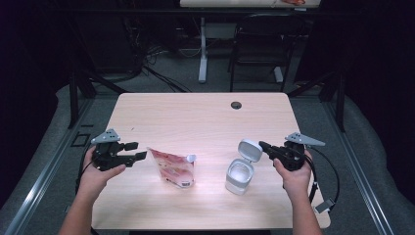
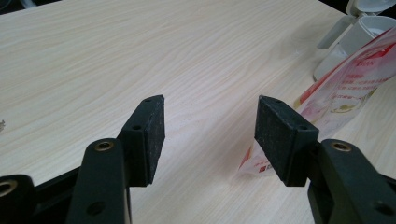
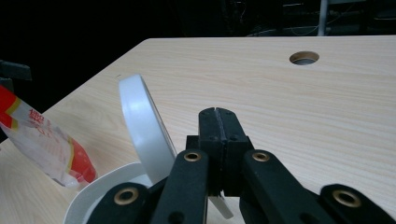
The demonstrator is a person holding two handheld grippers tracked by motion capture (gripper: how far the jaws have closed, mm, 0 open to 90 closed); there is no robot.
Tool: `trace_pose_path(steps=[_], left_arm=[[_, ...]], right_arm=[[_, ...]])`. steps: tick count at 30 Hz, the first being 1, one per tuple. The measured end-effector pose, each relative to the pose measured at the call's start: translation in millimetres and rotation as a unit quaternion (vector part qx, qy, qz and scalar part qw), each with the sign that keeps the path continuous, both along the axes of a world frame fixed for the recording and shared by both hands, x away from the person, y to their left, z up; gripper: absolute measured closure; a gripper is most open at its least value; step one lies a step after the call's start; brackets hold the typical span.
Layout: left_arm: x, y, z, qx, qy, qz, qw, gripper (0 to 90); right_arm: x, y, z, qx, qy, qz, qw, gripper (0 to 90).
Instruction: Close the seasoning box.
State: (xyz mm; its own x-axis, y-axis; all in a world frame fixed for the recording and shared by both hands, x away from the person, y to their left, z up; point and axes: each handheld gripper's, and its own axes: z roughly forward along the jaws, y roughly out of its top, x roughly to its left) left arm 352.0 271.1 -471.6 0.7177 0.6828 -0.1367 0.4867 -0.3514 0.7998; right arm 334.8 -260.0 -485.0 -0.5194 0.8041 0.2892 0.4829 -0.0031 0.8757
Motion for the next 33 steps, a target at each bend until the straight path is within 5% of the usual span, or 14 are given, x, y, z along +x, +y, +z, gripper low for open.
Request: trace_pose_path(steps=[20,33], left_arm=[[-0.2,2.6,1.3,-0.004,-0.002,0.003,1.0000,43.4],[-0.5,5.4,3.4,-0.007,-0.007,0.006,0.9999,43.4]], right_arm=[[-3.9,17.3,4.0,-0.002,-0.002,0.035,0.9994,83.8],[-3.7,16.9,3.5,0.021,0.005,0.056,0.9982,72.3]])
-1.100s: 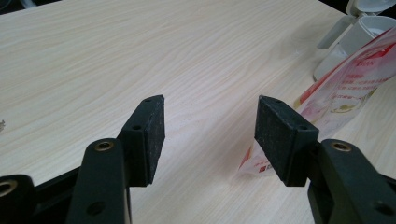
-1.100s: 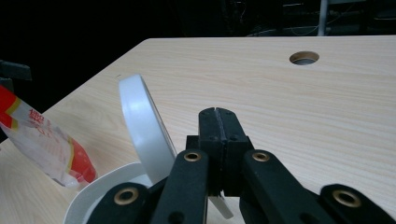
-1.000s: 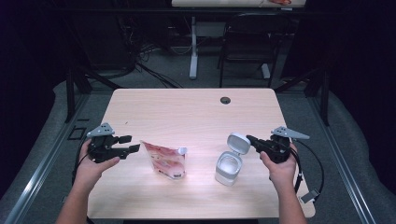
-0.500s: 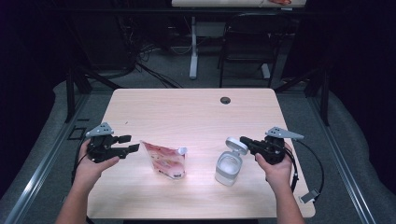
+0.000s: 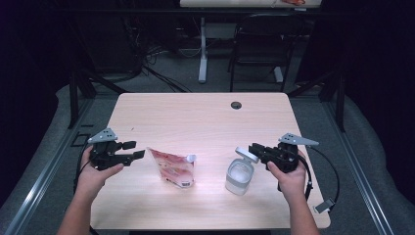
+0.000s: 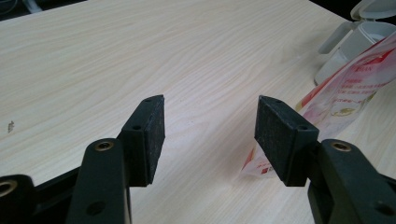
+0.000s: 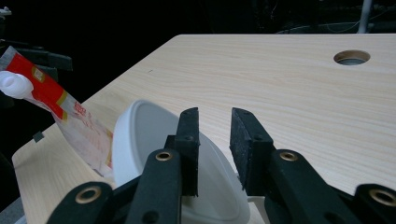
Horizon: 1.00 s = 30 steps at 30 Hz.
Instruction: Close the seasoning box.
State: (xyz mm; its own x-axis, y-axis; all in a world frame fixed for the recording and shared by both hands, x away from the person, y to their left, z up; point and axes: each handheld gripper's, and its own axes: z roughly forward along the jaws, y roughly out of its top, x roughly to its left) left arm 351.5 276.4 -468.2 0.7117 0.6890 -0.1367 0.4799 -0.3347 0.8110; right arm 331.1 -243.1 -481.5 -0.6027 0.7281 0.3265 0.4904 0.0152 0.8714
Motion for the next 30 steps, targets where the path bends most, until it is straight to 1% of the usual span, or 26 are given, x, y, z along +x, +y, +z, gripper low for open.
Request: trace_pose_path(steps=[4,7,10,11,13,15,17,20,23,25,26,28,30], left_arm=[[-0.3,1.6,0.7,-0.001,-0.001,0.003,1.0000,43.4],[-0.7,3.1,1.8,-0.002,-0.002,0.005,1.0000,43.4],[-1.2,4.6,3.0,-0.006,-0.004,0.007,1.0000,43.4],[-1.5,5.4,4.0,-0.004,-0.004,0.006,1.0000,43.3],[-2.3,6.5,5.3,-0.007,-0.008,0.009,0.9999,43.4],[-2.9,7.7,6.3,-0.012,-0.008,0.012,0.9998,43.4],[-2.9,9.3,7.1,-0.011,-0.010,0.012,0.9998,43.3],[-3.4,10.5,7.6,-0.015,-0.011,0.017,0.9997,43.3],[-3.9,13.4,8.8,-0.015,-0.012,0.022,0.9996,43.3],[-4.1,15.6,8.9,-0.017,-0.013,0.027,0.9994,43.4],[-4.2,16.5,8.4,-0.019,-0.011,0.028,0.9994,43.3],[-3.7,17.9,7.0,-0.018,-0.010,0.032,0.9993,43.3],[-3.1,19.3,5.2,-0.018,-0.007,0.037,0.9991,43.4]], right_arm=[[-1.0,5.4,1.8,-0.010,-0.002,0.011,0.9999,70.3],[-2.2,9.1,4.0,-0.013,-0.007,0.015,0.9998,68.9],[-3.6,11.8,6.1,-0.017,-0.010,0.013,0.9997,66.7],[-4.0,12.3,6.7,-0.017,-0.012,0.013,0.9997,65.4],[-4.4,12.7,8.2,-0.024,-0.016,0.010,0.9995,62.3],[-4.9,12.8,9.3,-0.023,-0.018,0.006,0.9996,58.9],[-5.0,12.4,10.1,-0.026,-0.021,-0.002,0.9994,55.6],[-4.7,9.3,11.8,-0.035,-0.025,-0.018,0.9989,50.8],[-3.5,5.9,12.3,-0.033,-0.028,-0.033,0.9985,47.3],[-3.0,3.0,12.4,-0.042,-0.027,-0.043,0.9978,46.7],[-2.8,2.2,12.0,-0.041,-0.027,-0.049,0.9976,46.5],[-3.0,0.5,11.6,-0.051,-0.026,-0.055,0.9969,45.6],[-3.4,-1.9,9.9,-0.055,-0.027,-0.064,0.9961,45.5]])
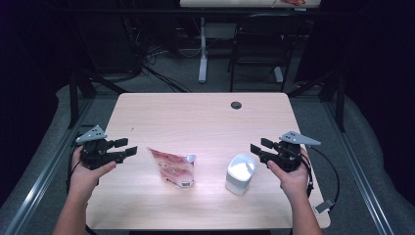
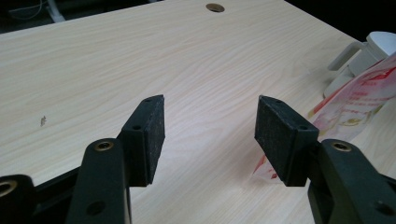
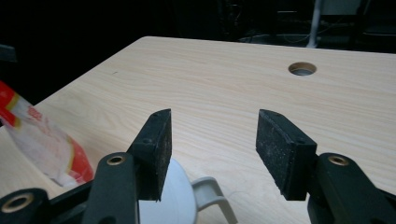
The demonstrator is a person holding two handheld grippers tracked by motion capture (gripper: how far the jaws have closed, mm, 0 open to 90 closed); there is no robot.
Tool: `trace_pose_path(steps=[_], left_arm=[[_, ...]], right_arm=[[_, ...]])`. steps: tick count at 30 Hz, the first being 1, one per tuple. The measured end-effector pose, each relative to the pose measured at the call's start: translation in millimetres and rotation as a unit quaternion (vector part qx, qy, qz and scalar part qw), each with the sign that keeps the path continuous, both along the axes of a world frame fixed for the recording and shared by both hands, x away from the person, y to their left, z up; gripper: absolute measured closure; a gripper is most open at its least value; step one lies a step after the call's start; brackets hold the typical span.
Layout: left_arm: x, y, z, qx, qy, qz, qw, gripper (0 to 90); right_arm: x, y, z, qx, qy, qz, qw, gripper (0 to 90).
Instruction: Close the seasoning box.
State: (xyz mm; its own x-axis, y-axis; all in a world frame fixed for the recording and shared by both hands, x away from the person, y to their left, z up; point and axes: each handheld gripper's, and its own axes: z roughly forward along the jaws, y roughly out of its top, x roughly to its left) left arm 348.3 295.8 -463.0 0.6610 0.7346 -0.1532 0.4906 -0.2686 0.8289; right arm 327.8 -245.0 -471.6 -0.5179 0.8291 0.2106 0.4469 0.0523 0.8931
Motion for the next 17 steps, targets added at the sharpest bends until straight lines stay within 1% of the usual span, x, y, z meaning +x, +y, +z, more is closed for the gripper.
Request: trace_pose_path(steps=[1,2,6,7,9,11,14,16,17], left_arm=[[0.3,0.8,-0.8,0.001,0.001,0.002,1.0000,43.4],[0.8,1.8,-1.4,0.002,0.003,0.003,1.0000,43.3],[2.1,4.1,-4.5,-0.003,0.005,0.010,0.9999,43.4],[2.1,4.3,-5.6,-0.004,0.006,0.015,0.9999,43.4],[3.1,5.7,-8.2,0.000,0.009,0.019,0.9998,43.4],[4.7,7.7,-11.8,0.006,0.010,0.029,0.9995,43.3],[6.9,11.3,-17.8,0.010,0.018,0.042,0.9989,43.0],[7.8,13.4,-20.5,0.013,0.020,0.052,0.9984,42.9],[8.6,14.5,-21.4,0.015,0.018,0.055,0.9982,42.7]], right_arm=[[-0.2,-1.5,-1.3,0.002,0.001,-0.005,1.0000,45.5],[-0.5,-3.5,-2.5,-0.002,0.002,-0.011,0.9999,45.5],[-2.2,-12.9,-8.5,-0.009,0.002,-0.038,0.9992,45.4],[-2.5,-15.4,-10.4,-0.011,0.003,-0.046,0.9989,45.3],[-3.3,-21.1,-14.5,-0.011,0.007,-0.060,0.9981,45.3],[-4.6,-26.8,-18.9,-0.008,0.008,-0.074,0.9972,45.3],[-6.5,-34.8,-25.9,-0.006,0.010,-0.097,0.9952,44.7],[-7.8,-40.0,-29.7,-0.012,0.015,-0.109,0.9939,43.8],[-8.7,-42.5,-31.4,-0.013,0.015,-0.113,0.9935,43.8]])
